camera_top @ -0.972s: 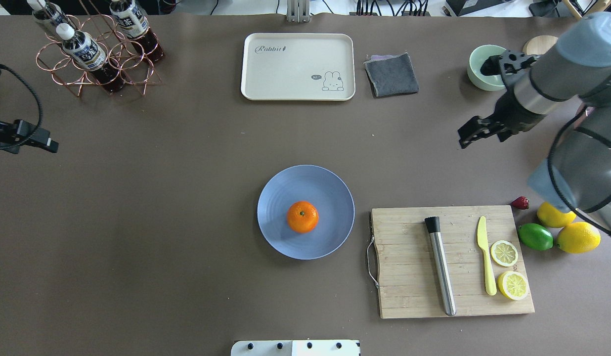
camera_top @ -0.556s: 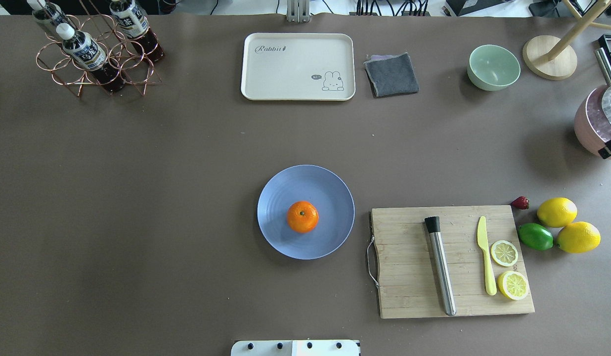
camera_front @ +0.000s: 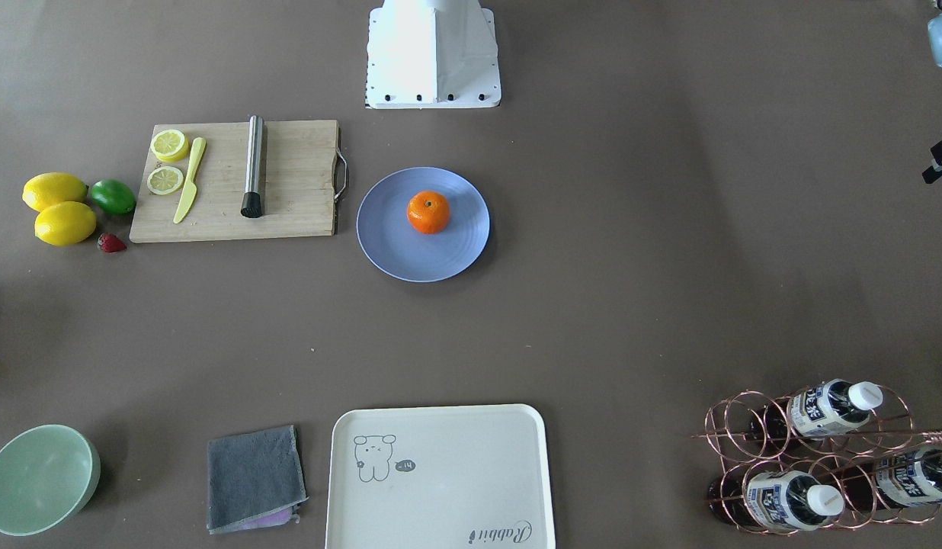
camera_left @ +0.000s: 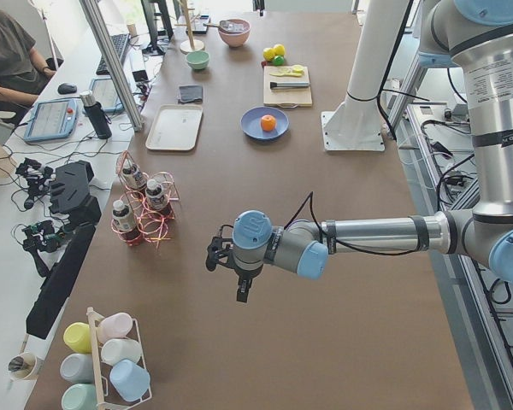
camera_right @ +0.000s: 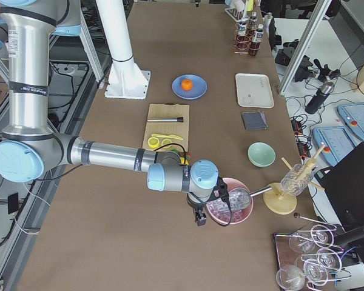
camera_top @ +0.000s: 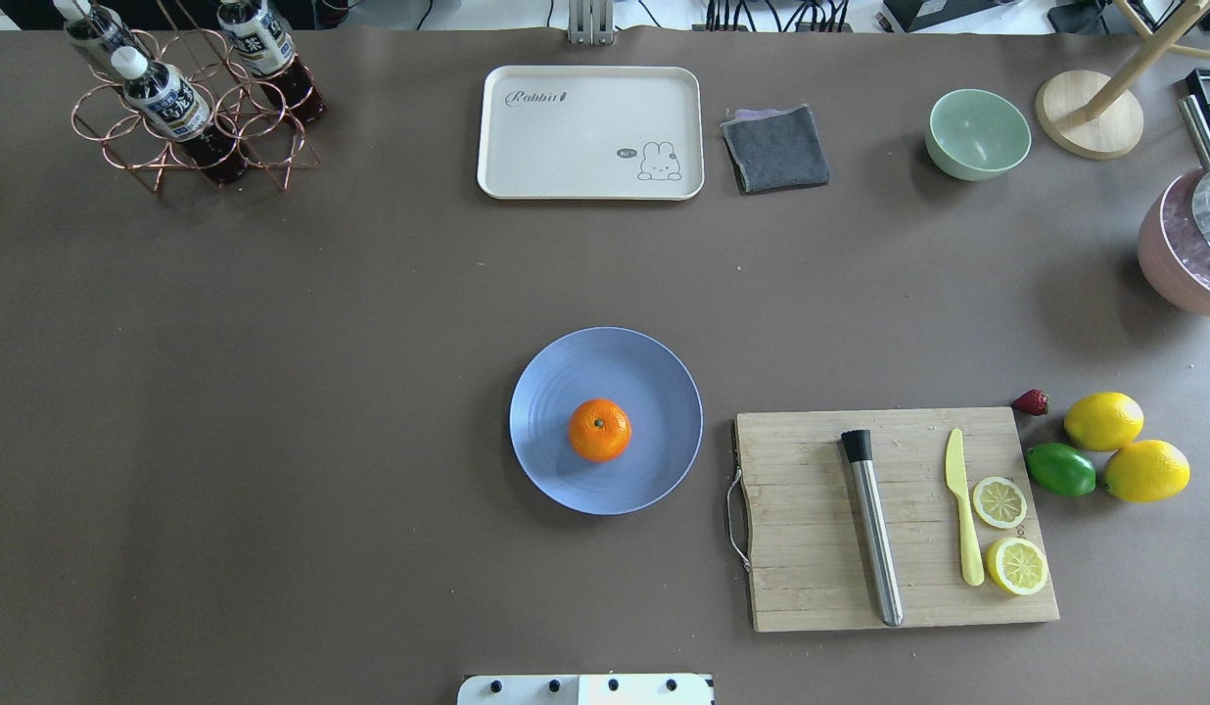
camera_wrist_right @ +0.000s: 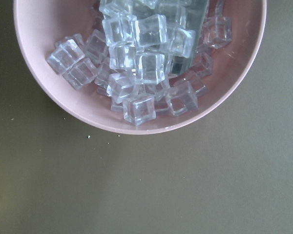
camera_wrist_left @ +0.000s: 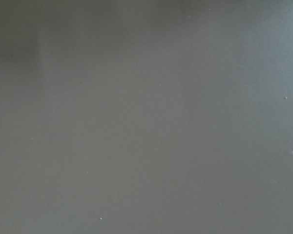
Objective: Pick orange to plate
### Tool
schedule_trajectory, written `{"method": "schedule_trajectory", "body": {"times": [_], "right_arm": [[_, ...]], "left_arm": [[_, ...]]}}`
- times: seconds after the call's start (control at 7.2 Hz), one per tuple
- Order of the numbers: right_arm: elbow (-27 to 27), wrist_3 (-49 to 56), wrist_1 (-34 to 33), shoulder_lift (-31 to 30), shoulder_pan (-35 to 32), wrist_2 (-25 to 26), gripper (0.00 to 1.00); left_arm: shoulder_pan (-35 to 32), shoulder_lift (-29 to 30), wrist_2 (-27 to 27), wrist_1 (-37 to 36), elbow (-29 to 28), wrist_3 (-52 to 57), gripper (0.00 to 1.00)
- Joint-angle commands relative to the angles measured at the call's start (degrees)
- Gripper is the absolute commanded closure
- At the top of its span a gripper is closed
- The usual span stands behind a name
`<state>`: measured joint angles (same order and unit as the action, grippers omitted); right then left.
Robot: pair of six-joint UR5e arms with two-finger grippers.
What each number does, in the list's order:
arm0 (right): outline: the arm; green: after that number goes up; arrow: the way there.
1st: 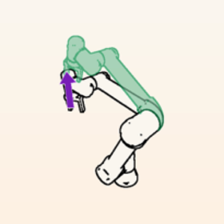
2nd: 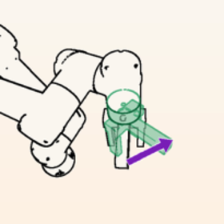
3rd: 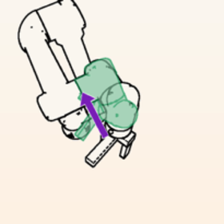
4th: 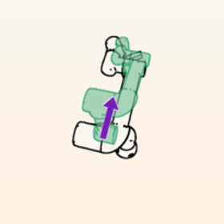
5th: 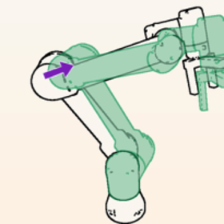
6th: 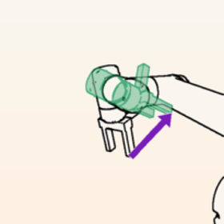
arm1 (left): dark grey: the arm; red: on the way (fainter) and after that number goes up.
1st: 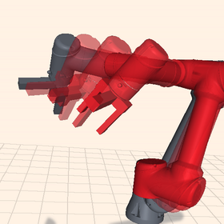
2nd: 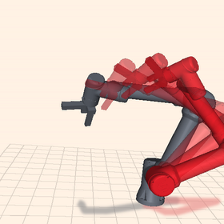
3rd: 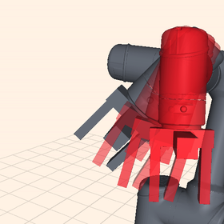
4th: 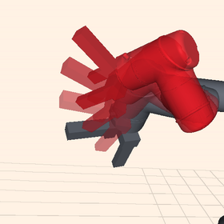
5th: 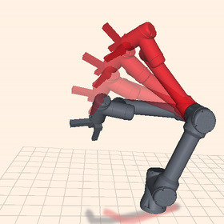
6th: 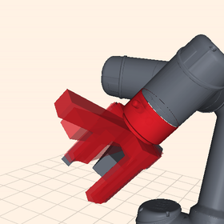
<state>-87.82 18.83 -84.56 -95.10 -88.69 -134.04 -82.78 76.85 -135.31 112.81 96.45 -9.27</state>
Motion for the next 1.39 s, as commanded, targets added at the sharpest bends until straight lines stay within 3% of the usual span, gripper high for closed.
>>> {"method": "schedule_trajectory", "body": {"times": [0.0,0.42,1.25], "right_arm": [[0.28,0.85,0.62,-0.17,-0.69,0.61,0.0],[-0.15,0.77,0.1,1.05,-0.69,0.62,0.0],[-0.24,0.07,0.01,1.67,-0.69,0.53,0.0]], "left_arm": [[-0.54,0.23,0.66,-1.19,-0.12,0.13,0.03],[-3.09,-0.12,-0.91,-7.25,3.56,0.82,0.03],[-4.67,-1.17,-1.88,-7.87,2.87,3.9,0.03]]}}
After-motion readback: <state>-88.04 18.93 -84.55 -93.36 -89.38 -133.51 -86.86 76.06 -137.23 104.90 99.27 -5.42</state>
